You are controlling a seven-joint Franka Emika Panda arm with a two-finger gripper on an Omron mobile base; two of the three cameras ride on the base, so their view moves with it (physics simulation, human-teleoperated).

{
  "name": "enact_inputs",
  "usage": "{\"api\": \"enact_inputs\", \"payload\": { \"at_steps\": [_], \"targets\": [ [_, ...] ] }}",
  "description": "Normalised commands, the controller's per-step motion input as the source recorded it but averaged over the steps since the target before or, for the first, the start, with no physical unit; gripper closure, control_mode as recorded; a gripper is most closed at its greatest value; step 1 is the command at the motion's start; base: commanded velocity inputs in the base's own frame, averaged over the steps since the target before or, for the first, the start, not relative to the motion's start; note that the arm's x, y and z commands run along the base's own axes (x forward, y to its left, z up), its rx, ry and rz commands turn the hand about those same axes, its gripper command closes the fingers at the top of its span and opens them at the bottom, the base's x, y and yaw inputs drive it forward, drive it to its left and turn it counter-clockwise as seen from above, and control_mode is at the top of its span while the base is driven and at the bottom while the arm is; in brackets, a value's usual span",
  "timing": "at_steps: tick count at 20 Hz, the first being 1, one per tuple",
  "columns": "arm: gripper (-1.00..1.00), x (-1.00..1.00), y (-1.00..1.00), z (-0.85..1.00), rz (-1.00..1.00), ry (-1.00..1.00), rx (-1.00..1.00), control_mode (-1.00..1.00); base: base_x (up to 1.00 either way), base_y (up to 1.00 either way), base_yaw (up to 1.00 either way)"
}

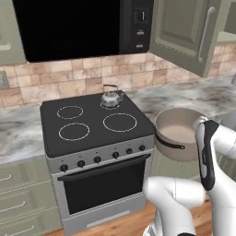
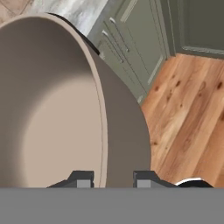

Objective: Pick the kettle from the cabinet and place it on a stove burner. Then pick the pot from the counter and place it on another stove burner. Finally, turn both burners on.

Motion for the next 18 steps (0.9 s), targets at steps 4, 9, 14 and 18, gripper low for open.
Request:
{"api": "enact_inputs", "payload": {
  "at_steps": [4, 9, 14, 18],
  "targets": [
    [1.0, 0.0, 0.0, 0.0, 0.0, 0.0, 0.0, 1.0, -0.01, 0.6, -0.11],
    [1.0, 0.0, 0.0, 0.0, 0.0, 0.0, 0.0, 1.0, 0.0, 0.5, -0.13],
    [1.0, 0.0, 0.0, 0.0, 0.0, 0.0, 0.0, 1.0, 0.02, 0.42, -0.16],
    [1.0, 0.0, 0.0, 0.0, 0.0, 0.0, 0.0, 1.0, 0.12, 0.45, -0.17]
  ]
}}
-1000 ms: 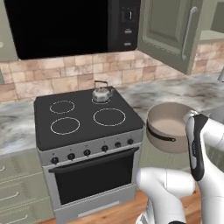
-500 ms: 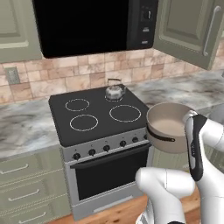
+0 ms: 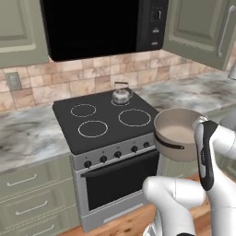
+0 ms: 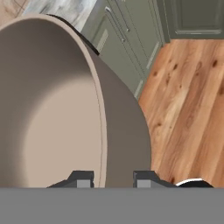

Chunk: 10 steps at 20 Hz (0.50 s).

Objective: Pick the kettle from the cabinet and place it on a stove burner. Then pick the pot from the counter and place it on another stove burner. Finally, turn both burners on.

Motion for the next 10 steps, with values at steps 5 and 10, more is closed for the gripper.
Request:
{"api": "enact_inputs", "payload": {
  "at_steps": [5, 10],
  "targets": [
    [1.0, 0.0, 0.0, 0.0, 0.0, 0.0, 0.0, 1.0, 0.17, 0.45, -0.17],
    [1.0, 0.0, 0.0, 0.0, 0.0, 0.0, 0.0, 1.0, 0.26, 0.47, -0.15]
  ]
}}
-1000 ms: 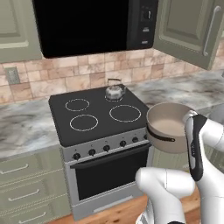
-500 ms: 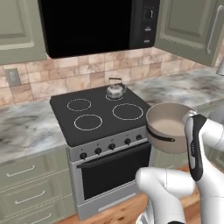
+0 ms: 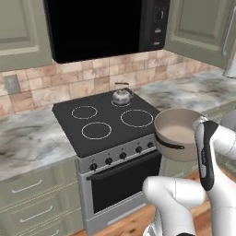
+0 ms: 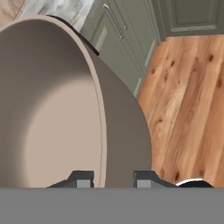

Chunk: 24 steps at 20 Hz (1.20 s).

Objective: Pick the kettle from the cabinet and place it on a stove burner. Then pick the pot from the counter and place it on another stove burner. Finally, turn both burners on.

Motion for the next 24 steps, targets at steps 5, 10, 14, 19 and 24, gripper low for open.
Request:
{"api": "enact_inputs", "payload": {
  "at_steps": [5, 10, 14, 19, 24],
  "targets": [
    [1.0, 0.0, 0.0, 0.0, 0.0, 0.0, 0.0, 1.0, 0.48, 0.46, -0.07],
    [1.0, 0.0, 0.0, 0.0, 0.0, 0.0, 0.0, 1.0, 0.32, 0.45, -0.04],
    [1.0, 0.0, 0.0, 0.0, 0.0, 0.0, 0.0, 1.0, 0.03, 0.64, -0.04],
    [1.0, 0.0, 0.0, 0.0, 0.0, 0.0, 0.0, 1.0, 0.0, 0.64, -0.07],
    [1.0, 0.0, 0.0, 0.0, 0.0, 0.0, 0.0, 1.0, 0.17, 0.42, -0.1]
  ]
}}
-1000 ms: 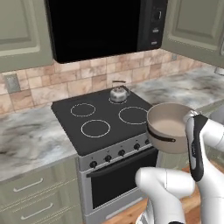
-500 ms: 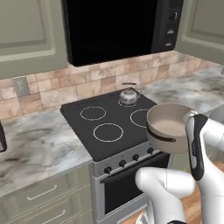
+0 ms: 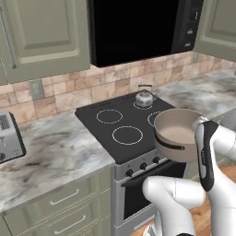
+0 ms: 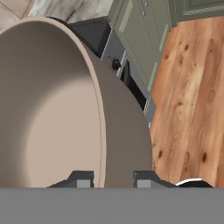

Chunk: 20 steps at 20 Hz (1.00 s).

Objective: Pick the kettle from the cabinet and place it on a stove burner. Then pick the pot from the counter and place it on another stove burner. Finally, turn both burners on.

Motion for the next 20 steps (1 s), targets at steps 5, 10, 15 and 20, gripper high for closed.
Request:
{"api": "enact_inputs", "payload": {
  "at_steps": [5, 10, 15, 20],
  "targets": [
    [1.0, 0.0, 0.0, 0.0, 0.0, 0.0, 0.0, 1.0, 0.27, 0.42, -0.1],
    [1.0, 0.0, 0.0, 0.0, 0.0, 0.0, 0.0, 1.0, 0.2, 0.44, -0.1],
    [1.0, 0.0, 0.0, 0.0, 0.0, 0.0, 0.0, 1.0, 0.09, 0.46, -0.08],
    [1.0, 0.0, 0.0, 0.0, 0.0, 0.0, 0.0, 1.0, 0.2, 0.38, -0.06]
  ]
}}
